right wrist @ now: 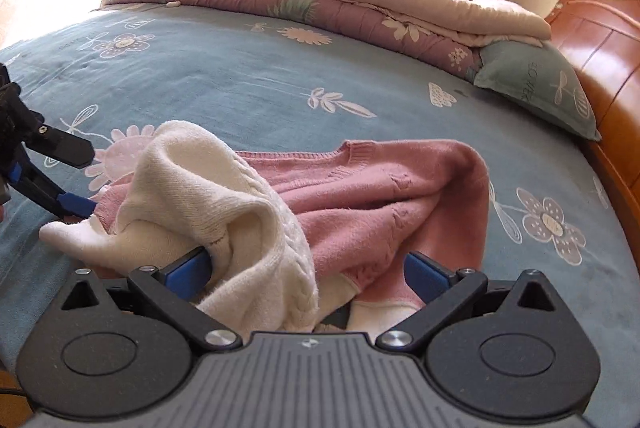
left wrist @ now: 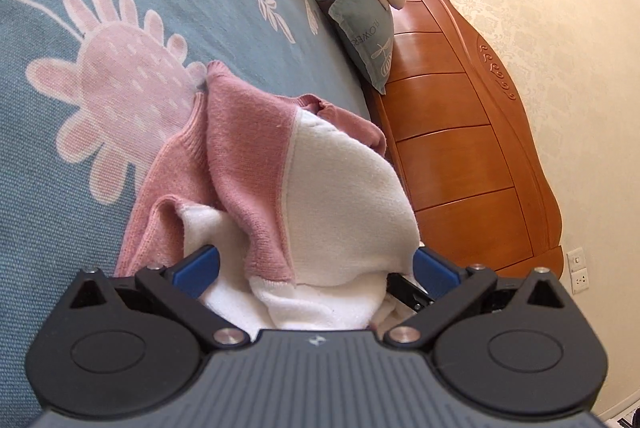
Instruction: Fold clothes
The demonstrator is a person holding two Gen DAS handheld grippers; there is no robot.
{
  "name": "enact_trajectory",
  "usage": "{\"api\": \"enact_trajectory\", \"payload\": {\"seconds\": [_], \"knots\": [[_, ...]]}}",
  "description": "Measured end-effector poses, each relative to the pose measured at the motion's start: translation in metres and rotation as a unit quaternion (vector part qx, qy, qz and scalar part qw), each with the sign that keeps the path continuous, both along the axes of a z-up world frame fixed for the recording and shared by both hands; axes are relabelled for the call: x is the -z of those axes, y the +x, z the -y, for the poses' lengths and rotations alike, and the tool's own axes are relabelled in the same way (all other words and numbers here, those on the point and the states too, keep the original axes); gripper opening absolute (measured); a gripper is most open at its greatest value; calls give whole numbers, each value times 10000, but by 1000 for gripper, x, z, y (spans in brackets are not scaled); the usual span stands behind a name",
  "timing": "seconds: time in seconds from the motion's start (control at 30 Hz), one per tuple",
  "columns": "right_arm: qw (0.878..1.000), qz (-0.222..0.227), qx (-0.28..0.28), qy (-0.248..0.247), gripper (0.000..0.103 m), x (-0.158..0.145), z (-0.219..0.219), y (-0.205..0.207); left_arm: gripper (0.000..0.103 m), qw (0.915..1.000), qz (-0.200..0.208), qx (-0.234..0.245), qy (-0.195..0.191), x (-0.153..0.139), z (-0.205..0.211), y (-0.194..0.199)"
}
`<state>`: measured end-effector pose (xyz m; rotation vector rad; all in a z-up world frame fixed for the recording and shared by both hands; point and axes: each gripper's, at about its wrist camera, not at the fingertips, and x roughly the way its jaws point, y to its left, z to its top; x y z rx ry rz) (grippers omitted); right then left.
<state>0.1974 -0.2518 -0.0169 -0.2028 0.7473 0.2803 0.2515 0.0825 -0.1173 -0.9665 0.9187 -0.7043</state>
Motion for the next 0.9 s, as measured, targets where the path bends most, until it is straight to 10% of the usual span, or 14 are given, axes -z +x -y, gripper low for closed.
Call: {"api": "enact_trajectory", "payload": {"seconds": [0.27,0.57,0.9], "knots": [[9972,-358,517,413,103,25,35,-8,100,9991,29,-406,-132,1,4,13],[9962,-357,582,540,103,27,38,-13,72,9982,309,-108,-497,-6,-1,-5],[9956,-367,615,607,103,27,36,-13,63,9989,-401,-224,60,9,9,32]]}}
